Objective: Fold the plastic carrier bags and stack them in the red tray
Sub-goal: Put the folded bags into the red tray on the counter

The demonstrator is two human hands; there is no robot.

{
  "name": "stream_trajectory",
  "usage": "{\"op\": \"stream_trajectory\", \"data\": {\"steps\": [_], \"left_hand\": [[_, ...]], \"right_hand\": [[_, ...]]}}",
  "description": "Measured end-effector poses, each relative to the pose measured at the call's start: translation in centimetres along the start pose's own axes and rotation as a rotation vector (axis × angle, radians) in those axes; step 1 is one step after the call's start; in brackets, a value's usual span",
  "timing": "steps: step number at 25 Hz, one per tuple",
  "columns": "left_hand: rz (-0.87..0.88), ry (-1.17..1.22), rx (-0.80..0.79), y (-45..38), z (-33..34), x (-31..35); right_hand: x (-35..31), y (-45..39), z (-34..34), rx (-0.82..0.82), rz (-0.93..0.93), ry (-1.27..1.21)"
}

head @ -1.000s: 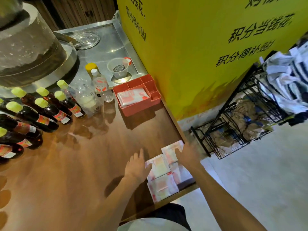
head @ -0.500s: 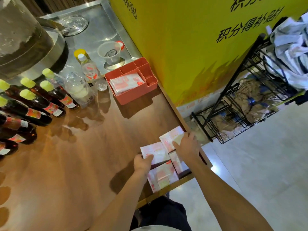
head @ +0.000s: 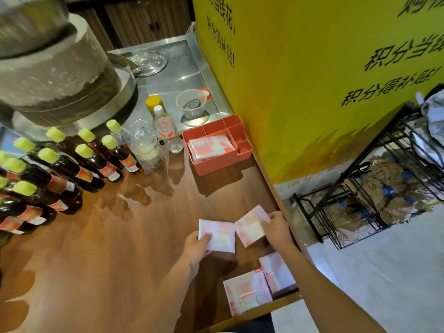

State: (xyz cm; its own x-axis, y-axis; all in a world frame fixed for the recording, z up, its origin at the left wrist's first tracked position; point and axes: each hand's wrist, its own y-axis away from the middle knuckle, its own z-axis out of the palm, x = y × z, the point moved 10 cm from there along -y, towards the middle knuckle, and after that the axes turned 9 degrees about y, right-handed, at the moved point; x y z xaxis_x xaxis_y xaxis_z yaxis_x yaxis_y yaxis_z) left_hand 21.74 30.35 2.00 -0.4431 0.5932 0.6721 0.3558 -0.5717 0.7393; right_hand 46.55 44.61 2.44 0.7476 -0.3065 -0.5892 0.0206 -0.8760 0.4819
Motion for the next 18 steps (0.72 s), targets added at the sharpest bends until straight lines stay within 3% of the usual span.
{"op": "stream_trajectory", "data": {"steps": [9,18], "left_hand": [[0.245,0.166,0.097,-1.2,-2.4,14.1],[0.337,0.225,0.140,-4.4,-2.6,21.8]], "right_hand": [[-15.8,-4.4,-4.8,-0.001,-0.235,-0.337],[-25.5,-8.9,-4.7,0.037,-0.331,-0.363]]}}
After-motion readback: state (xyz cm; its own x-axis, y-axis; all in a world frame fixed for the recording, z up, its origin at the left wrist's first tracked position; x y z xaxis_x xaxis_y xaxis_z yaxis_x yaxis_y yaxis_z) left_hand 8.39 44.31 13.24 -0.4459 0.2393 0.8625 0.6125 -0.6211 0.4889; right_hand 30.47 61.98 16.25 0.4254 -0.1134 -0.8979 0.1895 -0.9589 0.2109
